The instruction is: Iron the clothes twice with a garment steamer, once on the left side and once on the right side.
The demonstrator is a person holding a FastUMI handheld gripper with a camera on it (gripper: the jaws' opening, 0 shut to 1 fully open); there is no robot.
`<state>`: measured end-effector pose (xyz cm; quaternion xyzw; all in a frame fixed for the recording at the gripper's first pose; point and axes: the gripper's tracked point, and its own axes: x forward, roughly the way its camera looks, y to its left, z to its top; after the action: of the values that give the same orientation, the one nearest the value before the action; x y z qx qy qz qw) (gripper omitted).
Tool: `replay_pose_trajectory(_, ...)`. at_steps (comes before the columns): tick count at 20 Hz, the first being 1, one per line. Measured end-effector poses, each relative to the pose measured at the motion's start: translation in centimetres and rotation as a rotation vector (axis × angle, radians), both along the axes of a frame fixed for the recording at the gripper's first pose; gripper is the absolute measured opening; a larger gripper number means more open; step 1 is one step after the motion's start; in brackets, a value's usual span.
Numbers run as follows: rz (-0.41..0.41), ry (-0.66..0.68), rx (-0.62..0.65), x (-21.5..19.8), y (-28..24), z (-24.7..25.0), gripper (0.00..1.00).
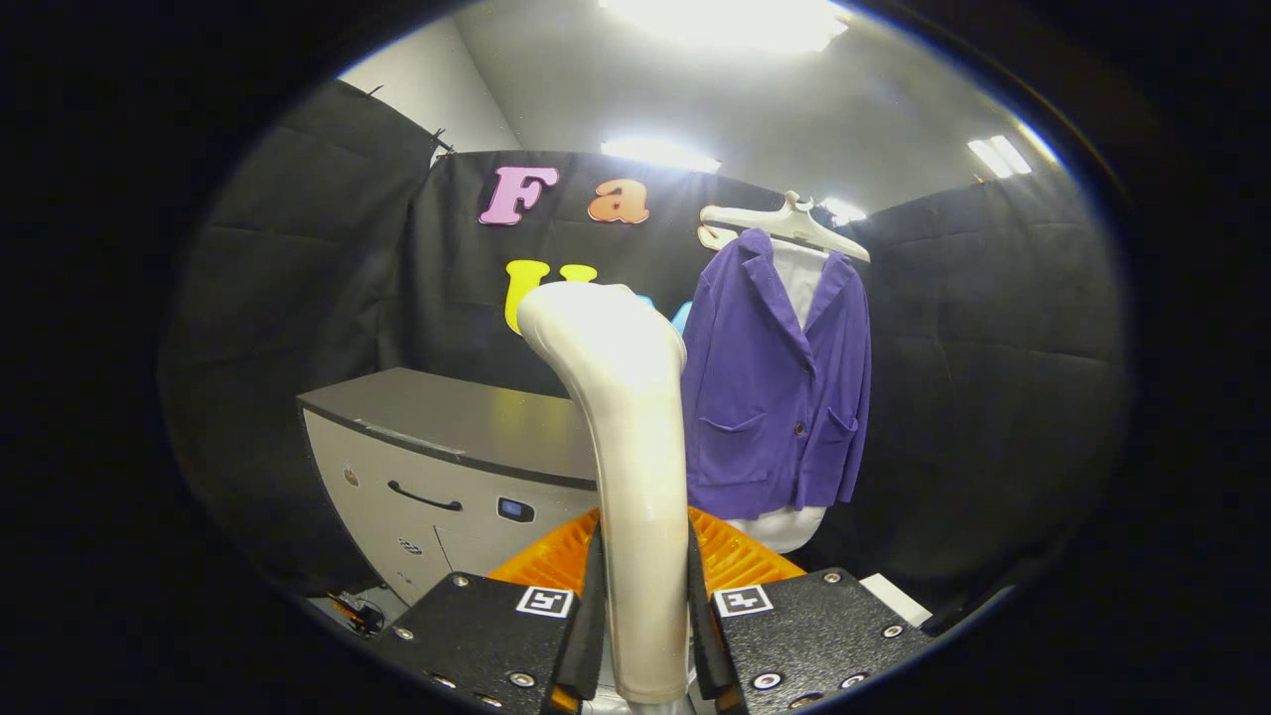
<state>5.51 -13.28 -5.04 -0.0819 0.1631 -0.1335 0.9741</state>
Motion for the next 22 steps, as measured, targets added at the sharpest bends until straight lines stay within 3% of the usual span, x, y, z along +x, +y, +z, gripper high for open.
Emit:
replay_pose_trajectory(8, -0.059, -0.080, -0.026, -3.1, -3.4, 3.3, 0.37)
replay_pose_trajectory(22, -0.240, -0.212, -0.070, 5.6, -11.5, 9.7, 0.37)
